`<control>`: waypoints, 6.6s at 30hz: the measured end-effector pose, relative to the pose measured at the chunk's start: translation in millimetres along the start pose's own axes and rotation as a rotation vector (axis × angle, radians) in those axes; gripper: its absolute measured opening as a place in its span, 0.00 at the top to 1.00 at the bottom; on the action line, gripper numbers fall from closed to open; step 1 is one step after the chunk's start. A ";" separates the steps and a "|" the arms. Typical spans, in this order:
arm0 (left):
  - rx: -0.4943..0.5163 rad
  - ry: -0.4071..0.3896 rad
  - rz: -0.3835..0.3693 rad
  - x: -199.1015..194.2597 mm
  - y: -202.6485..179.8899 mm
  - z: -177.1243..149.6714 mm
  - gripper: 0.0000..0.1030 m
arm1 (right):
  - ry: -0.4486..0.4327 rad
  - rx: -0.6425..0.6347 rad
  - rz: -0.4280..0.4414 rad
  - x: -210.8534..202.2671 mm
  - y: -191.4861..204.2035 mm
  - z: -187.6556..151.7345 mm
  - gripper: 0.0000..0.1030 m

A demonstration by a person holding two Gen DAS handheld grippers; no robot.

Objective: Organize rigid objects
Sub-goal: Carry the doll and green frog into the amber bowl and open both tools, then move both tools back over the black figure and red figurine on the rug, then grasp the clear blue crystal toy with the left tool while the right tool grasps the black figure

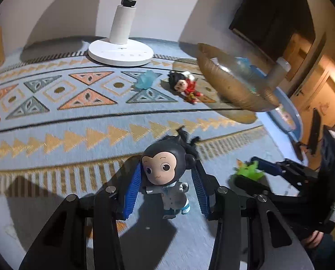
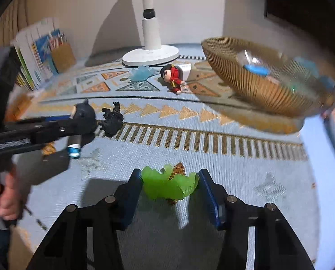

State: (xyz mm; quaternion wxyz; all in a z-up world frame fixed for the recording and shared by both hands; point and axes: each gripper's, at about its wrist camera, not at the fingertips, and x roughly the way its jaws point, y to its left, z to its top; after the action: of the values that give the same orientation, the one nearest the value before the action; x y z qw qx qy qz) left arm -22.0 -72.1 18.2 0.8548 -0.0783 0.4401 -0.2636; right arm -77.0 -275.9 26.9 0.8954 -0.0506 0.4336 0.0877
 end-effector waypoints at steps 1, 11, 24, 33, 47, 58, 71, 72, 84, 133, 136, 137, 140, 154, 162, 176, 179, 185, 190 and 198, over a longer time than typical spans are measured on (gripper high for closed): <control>-0.005 -0.009 -0.015 -4.2 -1.1 -1.5 0.59 | -0.002 0.011 0.011 -1.4 -0.9 -0.5 0.51; 0.156 -0.175 -0.045 -72.3 -58.3 20.8 0.59 | -0.104 0.347 0.280 -47.6 -87.6 17.6 0.51; 0.285 -0.331 -0.137 -85.6 -144.2 116.0 0.59 | -0.454 0.329 -0.005 -175.4 -166.0 86.7 0.51; 0.271 -0.249 -0.168 -6.0 -177.8 156.2 0.59 | -0.348 0.354 -0.177 -136.9 -201.6 109.7 0.51; 0.227 -0.119 -0.061 86.5 -169.9 155.0 0.05 | -0.159 0.276 -0.237 -42.8 -218.7 102.2 0.22; 0.095 -0.140 -0.088 31.6 -96.5 106.8 0.03 | -0.261 0.339 0.037 -86.9 -210.9 53.2 0.20; -0.148 -0.139 0.218 -28.0 57.3 20.2 0.03 | -0.035 0.115 0.355 -32.4 -22.3 26.2 0.20; -0.158 -0.142 0.222 -31.6 63.9 19.9 0.03 | -0.005 0.072 0.282 -21.6 3.2 29.6 0.20; -0.053 -0.148 0.285 -28.2 72.9 15.1 0.03 | 0.098 0.064 0.050 46.8 48.1 64.7 0.20; -0.079 -0.091 0.268 -18.5 78.8 13.2 0.03 | 0.073 0.044 -0.036 68.8 60.5 63.3 0.00; -0.079 -0.092 0.263 -18.9 78.8 12.9 0.03 | 0.073 0.046 -0.034 68.8 60.0 63.3 0.00; -0.080 -0.093 0.260 -19.2 79.0 12.7 0.03 | 0.073 0.046 -0.033 68.8 60.1 63.4 0.00; -0.085 -0.097 0.254 -20.3 79.5 12.2 0.03 | 0.091 0.027 -0.004 66.4 57.7 61.1 0.00; -0.055 -0.104 0.256 -20.3 73.9 11.5 0.03 | 0.138 -0.200 0.167 30.8 58.3 20.8 0.00; 0.042 -0.060 0.157 -19.4 64.9 39.2 0.03 | 0.150 -0.124 0.139 10.8 44.8 9.5 0.00; 0.309 0.095 0.022 87.6 35.9 116.3 0.30 | 0.032 0.037 0.134 29.6 36.2 72.4 0.15; 0.311 0.100 -0.015 99.7 28.9 114.4 0.37 | 0.049 0.045 0.162 38.3 37.7 75.2 0.22; 0.373 0.107 0.023 110.0 11.7 113.2 0.66 | 0.072 0.006 0.110 52.3 47.6 80.6 0.38; 0.361 0.097 0.042 105.7 11.8 110.1 0.75 | 0.090 -0.045 0.089 60.7 61.1 81.2 0.58; 0.302 0.033 0.071 50.1 20.2 91.7 0.75 | 0.070 -0.091 0.099 41.5 78.5 78.7 0.67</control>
State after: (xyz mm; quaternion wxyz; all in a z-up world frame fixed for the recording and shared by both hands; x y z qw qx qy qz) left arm 82.2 -90.0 30.2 0.8584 0.0709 0.4118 -0.2975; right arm -7.2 -181.2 41.9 0.8709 -0.0728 0.4624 0.1496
